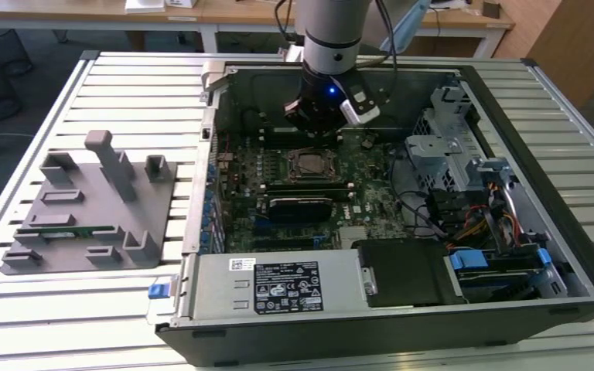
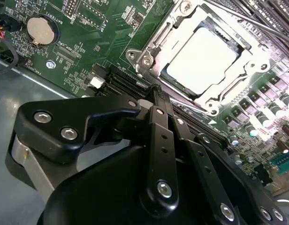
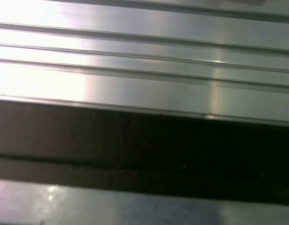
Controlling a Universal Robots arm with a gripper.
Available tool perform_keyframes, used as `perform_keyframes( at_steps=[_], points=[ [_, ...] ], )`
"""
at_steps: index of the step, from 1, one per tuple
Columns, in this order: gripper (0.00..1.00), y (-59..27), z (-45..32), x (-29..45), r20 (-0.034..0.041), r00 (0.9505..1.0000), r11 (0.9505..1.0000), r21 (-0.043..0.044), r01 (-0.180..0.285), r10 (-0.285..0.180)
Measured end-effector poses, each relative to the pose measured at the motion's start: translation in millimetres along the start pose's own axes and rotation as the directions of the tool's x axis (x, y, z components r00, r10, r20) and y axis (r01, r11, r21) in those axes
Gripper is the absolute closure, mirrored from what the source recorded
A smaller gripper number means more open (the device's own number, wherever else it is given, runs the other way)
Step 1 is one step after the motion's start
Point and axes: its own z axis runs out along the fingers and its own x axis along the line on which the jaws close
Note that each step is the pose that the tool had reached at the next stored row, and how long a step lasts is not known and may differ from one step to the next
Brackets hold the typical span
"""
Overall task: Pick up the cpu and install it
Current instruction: 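Install the first cpu locking lever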
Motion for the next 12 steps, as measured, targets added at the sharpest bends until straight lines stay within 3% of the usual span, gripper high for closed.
perform_keyframes(
  at_steps=[8, 12],
  points=[
    [0.89, -0.7, 8.6, -1.7, -0.0007, 1.0, 1.0, 0.0, 0.0, 0.0],
    [0.89, -0.8, 8.4, -1.7, -0.0007, 1.0, 1.0, 0.0, 0.0, 0.0]
  ],
)
